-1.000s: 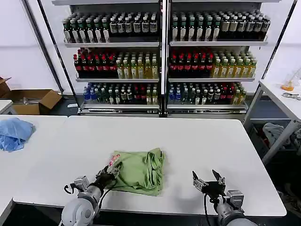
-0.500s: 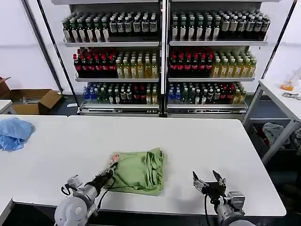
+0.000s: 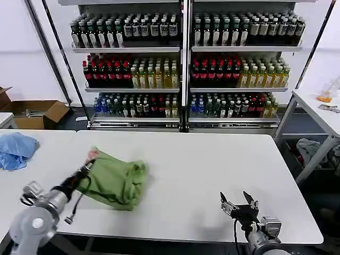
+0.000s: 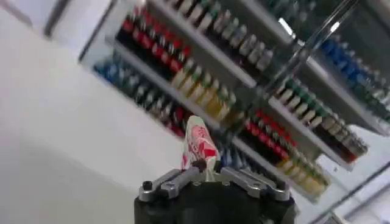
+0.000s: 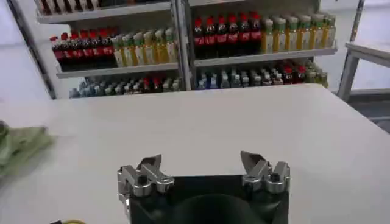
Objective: Fold and organize the clothes.
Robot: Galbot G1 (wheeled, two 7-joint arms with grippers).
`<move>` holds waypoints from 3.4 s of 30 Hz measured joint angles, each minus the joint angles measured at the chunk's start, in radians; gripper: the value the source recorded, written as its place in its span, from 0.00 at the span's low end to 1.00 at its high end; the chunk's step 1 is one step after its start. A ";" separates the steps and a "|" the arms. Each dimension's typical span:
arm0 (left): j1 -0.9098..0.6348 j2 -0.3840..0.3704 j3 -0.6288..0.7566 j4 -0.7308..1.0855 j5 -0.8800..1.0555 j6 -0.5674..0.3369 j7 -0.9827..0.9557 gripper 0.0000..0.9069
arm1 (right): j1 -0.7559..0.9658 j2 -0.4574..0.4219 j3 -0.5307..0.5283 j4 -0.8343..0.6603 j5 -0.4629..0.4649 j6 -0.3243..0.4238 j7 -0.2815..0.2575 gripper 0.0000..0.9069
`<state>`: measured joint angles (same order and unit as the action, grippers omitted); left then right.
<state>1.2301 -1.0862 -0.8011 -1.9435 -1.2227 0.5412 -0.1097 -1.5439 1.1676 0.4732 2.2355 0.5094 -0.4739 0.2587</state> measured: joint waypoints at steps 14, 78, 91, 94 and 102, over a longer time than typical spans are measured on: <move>0.000 0.063 0.162 -0.097 0.469 0.004 0.082 0.03 | -0.023 -0.002 0.006 0.020 -0.004 0.010 -0.005 1.00; 0.276 -0.199 0.387 -0.262 0.769 -0.314 -0.071 1.00 | 0.446 0.198 -0.316 -0.397 0.262 -0.011 0.167 0.00; 0.312 -0.198 0.341 -0.270 0.775 -0.323 -0.078 1.00 | 0.578 0.223 -0.350 -0.533 0.336 0.001 0.188 0.00; 0.315 -0.199 0.339 -0.270 0.776 -0.324 -0.079 1.00 | 0.606 0.218 -0.353 -0.560 0.314 0.002 0.175 0.00; 0.316 -0.199 0.338 -0.263 0.778 -0.326 -0.079 1.00 | 0.688 0.177 -0.342 -0.651 0.206 0.028 0.090 0.00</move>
<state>1.5464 -1.2850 -0.4633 -2.2061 -0.4451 0.2151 -0.1883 -0.8554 1.3450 0.1315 1.5848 0.7156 -0.4463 0.3490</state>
